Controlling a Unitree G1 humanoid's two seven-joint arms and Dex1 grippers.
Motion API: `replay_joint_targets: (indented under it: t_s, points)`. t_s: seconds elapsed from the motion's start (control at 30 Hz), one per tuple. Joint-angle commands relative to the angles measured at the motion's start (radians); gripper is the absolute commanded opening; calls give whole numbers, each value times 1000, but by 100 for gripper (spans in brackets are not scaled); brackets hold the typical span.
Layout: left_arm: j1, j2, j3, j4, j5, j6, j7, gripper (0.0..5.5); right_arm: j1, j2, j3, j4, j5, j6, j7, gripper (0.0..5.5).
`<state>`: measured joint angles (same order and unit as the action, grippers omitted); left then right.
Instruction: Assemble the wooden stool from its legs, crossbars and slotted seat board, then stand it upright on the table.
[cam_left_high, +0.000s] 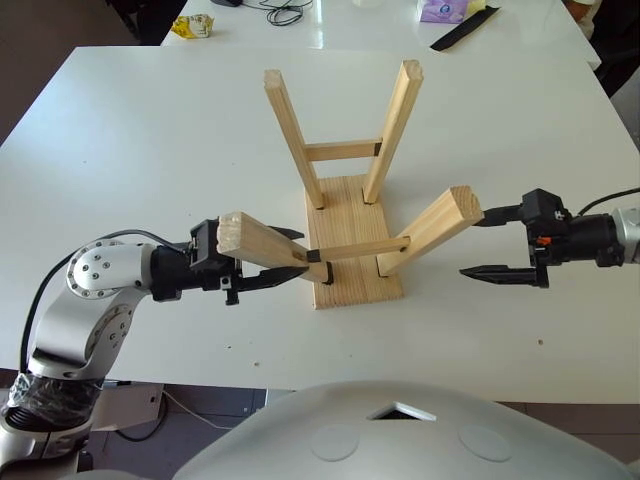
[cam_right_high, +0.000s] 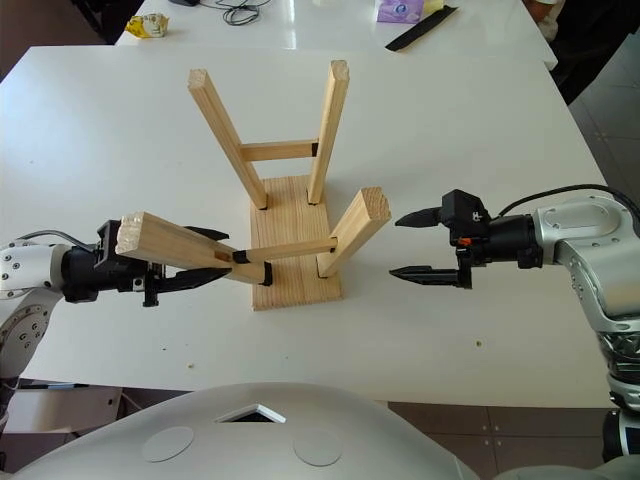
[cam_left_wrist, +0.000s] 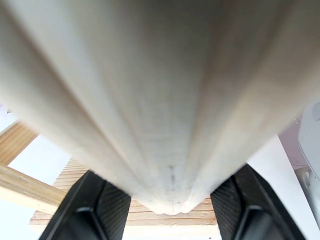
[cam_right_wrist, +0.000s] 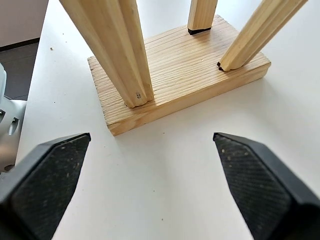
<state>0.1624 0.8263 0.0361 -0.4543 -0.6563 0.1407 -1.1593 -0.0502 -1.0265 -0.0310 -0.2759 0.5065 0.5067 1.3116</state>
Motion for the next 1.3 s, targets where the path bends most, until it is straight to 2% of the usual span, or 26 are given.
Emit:
replay_joint_targets:
  t_s: [0.03, 0.27, 0.43, 0.53, 0.73, 1.03, 1.3]
  points:
    - [33, 30, -44, 34, 90, 36, -4, 206, -39, 15, 36, 13, -33, -29, -4, 453]
    - [25, 8, -60, 40, 112, 15, 36, 206, -100, 27, 73, 64, -60, -50, 11, 453]
    - [16, 4, -66, 50, 127, -1, 60, 206, -140, 30, 73, 68, -32, 26, 9, 453]
    - [18, 16, -71, 51, 131, -8, 55, 206, -149, 66, 51, 84, -36, -46, 7, 453]
    - [4, 25, -83, 58, 138, -12, 45, 206, -170, 61, 66, 101, -41, -100, 67, 453]
    - [-27, 55, -82, 87, 131, -10, 7, 206, -184, 50, 67, 60, -22, -83, 126, 453]
    - [-111, 48, -103, 127, 103, 46, -5, 206, -213, 109, 115, 24, -19, -69, 110, 453]
